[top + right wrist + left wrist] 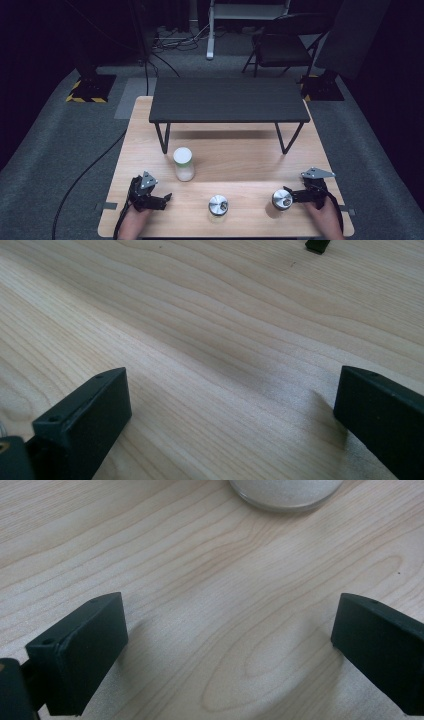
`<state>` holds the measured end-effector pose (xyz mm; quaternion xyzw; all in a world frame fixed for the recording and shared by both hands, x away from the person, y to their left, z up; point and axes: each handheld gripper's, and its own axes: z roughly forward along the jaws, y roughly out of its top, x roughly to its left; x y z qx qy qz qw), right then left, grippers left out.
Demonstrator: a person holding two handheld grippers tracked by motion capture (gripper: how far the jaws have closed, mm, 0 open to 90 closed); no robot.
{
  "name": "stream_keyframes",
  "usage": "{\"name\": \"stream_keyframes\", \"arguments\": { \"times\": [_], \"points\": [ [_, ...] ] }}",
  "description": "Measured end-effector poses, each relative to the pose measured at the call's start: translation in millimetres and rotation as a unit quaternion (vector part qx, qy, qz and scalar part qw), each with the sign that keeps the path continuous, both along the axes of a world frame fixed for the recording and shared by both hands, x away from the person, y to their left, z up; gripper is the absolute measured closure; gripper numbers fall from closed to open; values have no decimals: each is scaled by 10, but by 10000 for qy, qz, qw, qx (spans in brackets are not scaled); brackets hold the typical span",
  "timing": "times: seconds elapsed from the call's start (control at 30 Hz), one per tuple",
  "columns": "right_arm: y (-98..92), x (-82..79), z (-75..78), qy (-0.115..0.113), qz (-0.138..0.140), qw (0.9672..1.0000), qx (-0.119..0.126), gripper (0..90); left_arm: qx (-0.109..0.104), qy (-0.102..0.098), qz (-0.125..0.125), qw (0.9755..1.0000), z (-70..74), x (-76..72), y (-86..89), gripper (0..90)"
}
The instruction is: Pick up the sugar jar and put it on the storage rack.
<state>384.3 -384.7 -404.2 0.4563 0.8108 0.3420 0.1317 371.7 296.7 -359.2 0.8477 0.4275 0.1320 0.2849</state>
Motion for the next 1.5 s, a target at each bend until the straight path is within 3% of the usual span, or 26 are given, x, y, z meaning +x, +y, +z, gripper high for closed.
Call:
{"name": "stream_keyframes", "arguments": {
  "times": [0.33, 0.47, 0.7, 0.8, 0.93, 1.0, 1.17, 1.5],
  "points": [
    [0, 0, 0, 0, 0, 10000, 0, 14, -3, -3, 58, 10000, 0, -7, -10, 19],
    [0, 0, 0, 0, 0, 10000, 0, 14, -145, 15, 68, 9999, 9, -13, 32, 56],
    [0, 0, 0, -1, 0, 10000, -1, 14, -460, -361, 158, 9982, 12, -122, 108, 56],
    [0, 0, 0, 0, 0, 10000, 1, 14, -597, -663, 127, 9959, 40, -215, 136, 57],
    [0, 0, 0, 1, -1, 10000, 1, 14, -828, -1112, 98, 9903, 38, -341, 177, 65],
    [-1, 1, -1, -1, 2, 10000, 1, 14, -898, -1214, 102, 9885, 36, -372, 186, 65],
    [-1, 1, -1, -1, 1, 10000, 1, 14, -1158, -1415, 85, 9831, 11, -423, 244, 54],
    [-1, 1, 0, 0, 2, 10000, 0, 14, -1296, -1584, 77, 9788, -9, -465, 269, 52]
  ]
}}
